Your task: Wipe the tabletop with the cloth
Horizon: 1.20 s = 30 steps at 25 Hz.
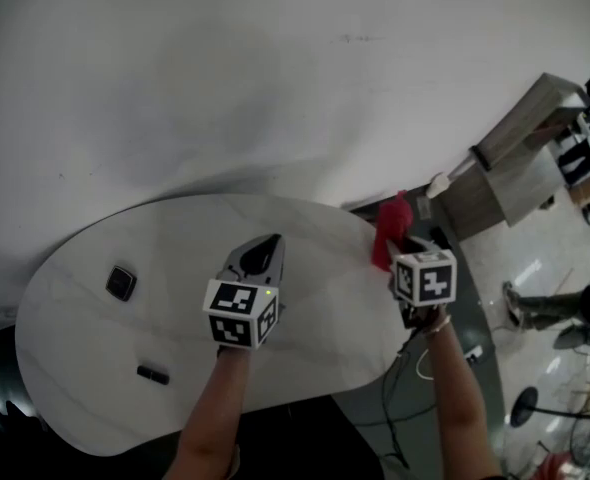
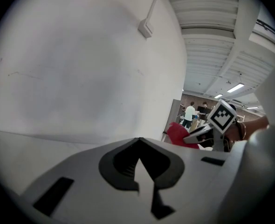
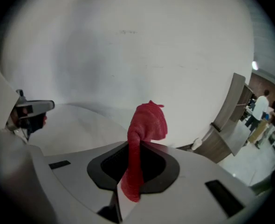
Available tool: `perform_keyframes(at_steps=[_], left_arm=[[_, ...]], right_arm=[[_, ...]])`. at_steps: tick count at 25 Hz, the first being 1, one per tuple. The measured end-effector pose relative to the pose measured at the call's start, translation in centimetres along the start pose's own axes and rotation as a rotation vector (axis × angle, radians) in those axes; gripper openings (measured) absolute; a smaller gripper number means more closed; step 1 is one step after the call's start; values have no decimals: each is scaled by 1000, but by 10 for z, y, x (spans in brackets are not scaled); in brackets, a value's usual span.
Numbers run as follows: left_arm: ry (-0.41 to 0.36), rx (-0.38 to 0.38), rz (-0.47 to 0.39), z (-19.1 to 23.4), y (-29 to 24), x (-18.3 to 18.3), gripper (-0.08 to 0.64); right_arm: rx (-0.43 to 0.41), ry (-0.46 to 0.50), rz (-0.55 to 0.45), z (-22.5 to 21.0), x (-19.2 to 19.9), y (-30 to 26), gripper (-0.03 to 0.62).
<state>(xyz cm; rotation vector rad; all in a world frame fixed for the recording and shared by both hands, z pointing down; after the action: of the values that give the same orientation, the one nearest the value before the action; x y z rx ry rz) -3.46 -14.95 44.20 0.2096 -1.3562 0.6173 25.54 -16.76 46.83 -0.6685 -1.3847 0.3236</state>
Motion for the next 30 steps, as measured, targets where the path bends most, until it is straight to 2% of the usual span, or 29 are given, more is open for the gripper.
perform_keyframes(at_steps=[3, 5, 9, 13, 17, 21, 25, 30], left_arm=[[0, -64, -25, 17, 30, -4, 2], [7, -123, -37, 31, 53, -4, 2], [23, -244, -43, 59, 103, 0, 2], [32, -348, -45, 78, 154, 5, 2], [53, -412, -34, 87, 187, 18, 2], [62, -421, -28, 93, 195, 24, 2], [74, -391, -23, 91, 181, 27, 2], [75, -302, -11, 77, 136, 27, 2]], right_arm=[[-188, -76, -58, 59, -18, 16, 48], [-340, -89, -75, 114, -28, 20, 47], [-582, -16, -88, 226, -32, 21, 47], [-722, 57, -49, 307, -13, 18, 48], [-744, 142, -23, 338, 13, 4, 48], [-702, 171, 20, 324, 29, -11, 48], [-681, 203, 23, 293, 36, -16, 48], [-612, 179, 22, 236, 37, -20, 48]])
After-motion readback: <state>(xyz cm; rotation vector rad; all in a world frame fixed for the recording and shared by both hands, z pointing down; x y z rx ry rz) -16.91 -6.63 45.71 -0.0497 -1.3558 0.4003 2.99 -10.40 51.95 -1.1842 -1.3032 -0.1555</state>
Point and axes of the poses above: the fingertips, and each gripper's own axes: y backward along the fingers, z to its left, x out of its underside, the point moved 7 cm from there along y, backward along the fingers, and after that the axes turned 12 degrees about -z, right-handed, at the moved point
